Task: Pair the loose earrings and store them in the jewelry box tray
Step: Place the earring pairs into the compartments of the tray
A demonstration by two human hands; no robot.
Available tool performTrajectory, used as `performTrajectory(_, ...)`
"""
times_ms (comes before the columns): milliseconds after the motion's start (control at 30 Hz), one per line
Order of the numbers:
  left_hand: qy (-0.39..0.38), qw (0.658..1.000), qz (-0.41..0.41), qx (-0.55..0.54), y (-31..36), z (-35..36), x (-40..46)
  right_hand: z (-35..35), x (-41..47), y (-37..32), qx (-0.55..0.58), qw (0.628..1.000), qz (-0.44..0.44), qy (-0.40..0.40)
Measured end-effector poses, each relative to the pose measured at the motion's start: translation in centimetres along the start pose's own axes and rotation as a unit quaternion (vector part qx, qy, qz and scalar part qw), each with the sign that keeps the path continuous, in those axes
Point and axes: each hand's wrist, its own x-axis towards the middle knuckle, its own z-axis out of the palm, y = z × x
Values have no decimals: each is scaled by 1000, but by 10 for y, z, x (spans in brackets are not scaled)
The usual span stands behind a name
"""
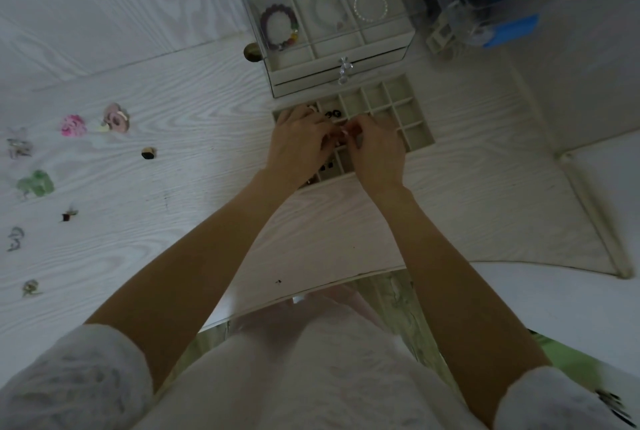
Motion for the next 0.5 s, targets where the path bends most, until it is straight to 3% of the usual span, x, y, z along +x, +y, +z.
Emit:
performTrajectory(233,13,1000,-12,16,4,1,3,-6,2,0,-75,996,-53,11)
performTrajectory(500,-14,999,41,16,1,1,-6,-8,22,3,-41,998,-4,-54)
